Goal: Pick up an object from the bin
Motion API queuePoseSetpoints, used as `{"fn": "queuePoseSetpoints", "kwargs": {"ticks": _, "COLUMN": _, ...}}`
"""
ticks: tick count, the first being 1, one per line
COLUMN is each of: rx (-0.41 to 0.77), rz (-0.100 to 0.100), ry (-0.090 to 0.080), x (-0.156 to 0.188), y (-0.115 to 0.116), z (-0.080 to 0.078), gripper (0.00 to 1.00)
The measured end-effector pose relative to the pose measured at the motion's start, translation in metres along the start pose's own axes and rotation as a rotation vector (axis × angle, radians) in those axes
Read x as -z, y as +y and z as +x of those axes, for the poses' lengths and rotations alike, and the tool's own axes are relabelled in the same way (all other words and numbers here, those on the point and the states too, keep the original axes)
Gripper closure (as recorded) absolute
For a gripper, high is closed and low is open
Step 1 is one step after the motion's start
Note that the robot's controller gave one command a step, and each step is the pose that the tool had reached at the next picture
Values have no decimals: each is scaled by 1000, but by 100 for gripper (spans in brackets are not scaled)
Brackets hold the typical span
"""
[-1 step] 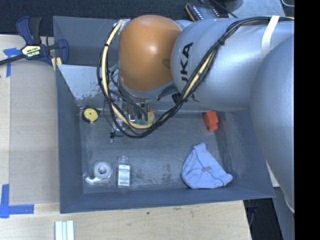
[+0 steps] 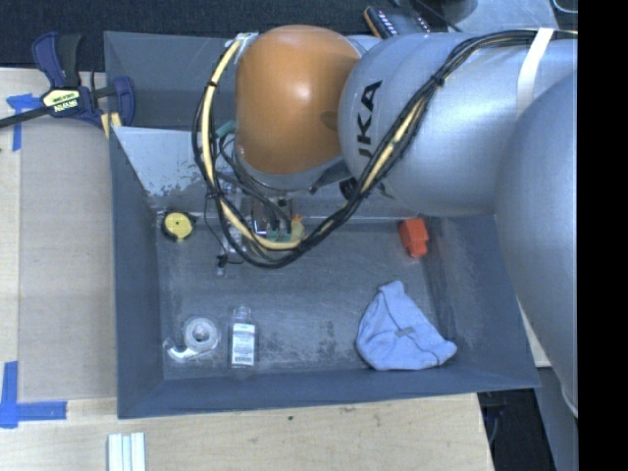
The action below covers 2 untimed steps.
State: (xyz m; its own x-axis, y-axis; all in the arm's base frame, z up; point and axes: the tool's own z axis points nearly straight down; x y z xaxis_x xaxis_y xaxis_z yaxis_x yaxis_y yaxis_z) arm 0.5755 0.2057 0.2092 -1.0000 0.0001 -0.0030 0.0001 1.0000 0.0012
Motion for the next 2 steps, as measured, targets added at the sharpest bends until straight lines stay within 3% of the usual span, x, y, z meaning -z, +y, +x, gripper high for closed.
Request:
{"fn": "queuePoseSetpoints", "kwargs": {"ticks": 1, "rx": 38, "rz": -1, "ry": 0, "x": -80, "y": -21, "z": -24, "gripper": 0}}
{"fn": "queuePoseSetpoints", "kwargs": {"ticks": 2, "rx": 199, "rz": 0, "ry": 1, "x": -35, "y": -67, "z": -23, "gripper": 0}}
